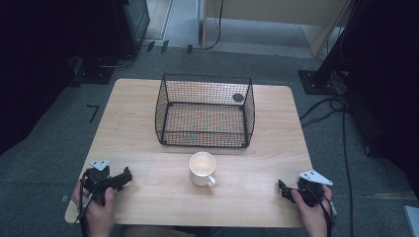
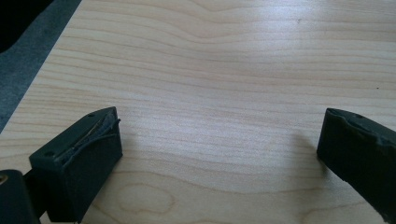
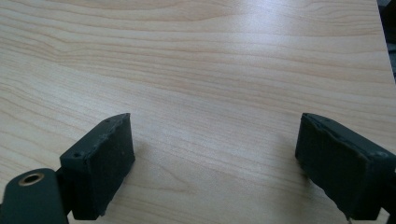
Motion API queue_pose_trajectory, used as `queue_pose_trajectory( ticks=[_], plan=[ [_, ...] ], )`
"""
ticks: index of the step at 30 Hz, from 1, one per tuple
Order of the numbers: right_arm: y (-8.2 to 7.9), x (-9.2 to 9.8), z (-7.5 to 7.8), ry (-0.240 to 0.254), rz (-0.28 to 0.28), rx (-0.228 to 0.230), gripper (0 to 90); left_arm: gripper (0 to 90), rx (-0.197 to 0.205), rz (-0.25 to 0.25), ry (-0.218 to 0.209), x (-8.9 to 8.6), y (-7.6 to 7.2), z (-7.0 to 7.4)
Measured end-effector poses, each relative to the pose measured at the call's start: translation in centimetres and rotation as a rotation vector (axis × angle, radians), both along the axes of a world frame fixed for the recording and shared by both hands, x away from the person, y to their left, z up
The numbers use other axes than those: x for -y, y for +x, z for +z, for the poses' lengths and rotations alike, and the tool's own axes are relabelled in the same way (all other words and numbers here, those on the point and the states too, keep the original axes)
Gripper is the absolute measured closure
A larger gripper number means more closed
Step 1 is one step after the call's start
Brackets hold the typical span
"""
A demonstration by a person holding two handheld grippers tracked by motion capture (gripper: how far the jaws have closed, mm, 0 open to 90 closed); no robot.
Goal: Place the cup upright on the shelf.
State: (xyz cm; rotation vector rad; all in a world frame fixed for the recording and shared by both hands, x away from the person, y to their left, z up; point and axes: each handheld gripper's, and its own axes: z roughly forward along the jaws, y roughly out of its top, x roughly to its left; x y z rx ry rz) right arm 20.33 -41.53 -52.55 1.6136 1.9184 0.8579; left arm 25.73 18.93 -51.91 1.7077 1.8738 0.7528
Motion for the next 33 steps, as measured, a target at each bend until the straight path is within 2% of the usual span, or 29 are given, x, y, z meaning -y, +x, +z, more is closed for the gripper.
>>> queue_pose_trajectory(
  ticks=[5, 14, 33],
  plan=[
    [-0.1, -0.2, 0.0, 0.002, -0.015, 0.002, 12.6, 0.1, 0.001, 0.001, 0.0, 0.0, 0.0, 0.0],
    [-0.2, -1.4, 0.7, 0.007, 0.0, 0.004, 13.0, 0.1, 0.001, -0.003, 0.001, 0.0, 0.0, 0.0],
    [-0.6, -6.1, 4.0, 0.021, 0.127, 0.057, 13.1, 0.1, 0.002, -0.003, 0.001, 0.0, 0.0, 0.0]
  ],
)
